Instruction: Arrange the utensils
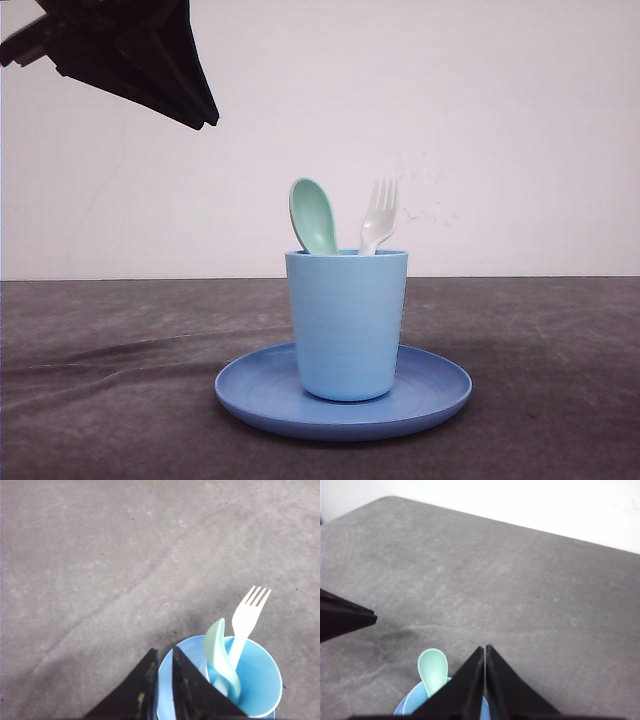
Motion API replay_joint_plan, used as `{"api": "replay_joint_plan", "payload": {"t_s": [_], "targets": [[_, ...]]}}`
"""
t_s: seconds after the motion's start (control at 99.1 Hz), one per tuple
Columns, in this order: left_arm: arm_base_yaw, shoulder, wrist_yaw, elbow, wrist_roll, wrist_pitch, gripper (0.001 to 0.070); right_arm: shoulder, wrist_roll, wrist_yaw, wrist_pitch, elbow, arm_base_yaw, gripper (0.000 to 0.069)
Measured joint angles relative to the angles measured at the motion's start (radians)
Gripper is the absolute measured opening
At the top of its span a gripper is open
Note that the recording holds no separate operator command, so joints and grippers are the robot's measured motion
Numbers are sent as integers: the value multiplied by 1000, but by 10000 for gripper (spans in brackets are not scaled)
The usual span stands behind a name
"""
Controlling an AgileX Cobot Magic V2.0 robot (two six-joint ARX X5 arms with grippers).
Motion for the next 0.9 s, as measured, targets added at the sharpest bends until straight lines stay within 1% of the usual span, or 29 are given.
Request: {"api": "replay_joint_plan", "payload": {"t_s": [0.585, 0.656, 0.807, 0.898], "targets": [[0, 0, 0, 0, 2, 0, 25, 0, 0, 0, 12, 0, 0, 4], [0, -4, -3, 0, 25, -1, 25, 0, 0, 0, 12, 0, 0, 4], [20, -65, -63, 0, 109, 0, 25, 0, 0, 0, 12, 0, 0, 4], [48, -116, -77, 0, 156, 0, 25, 0, 0, 0, 12, 0, 0, 4]]}}
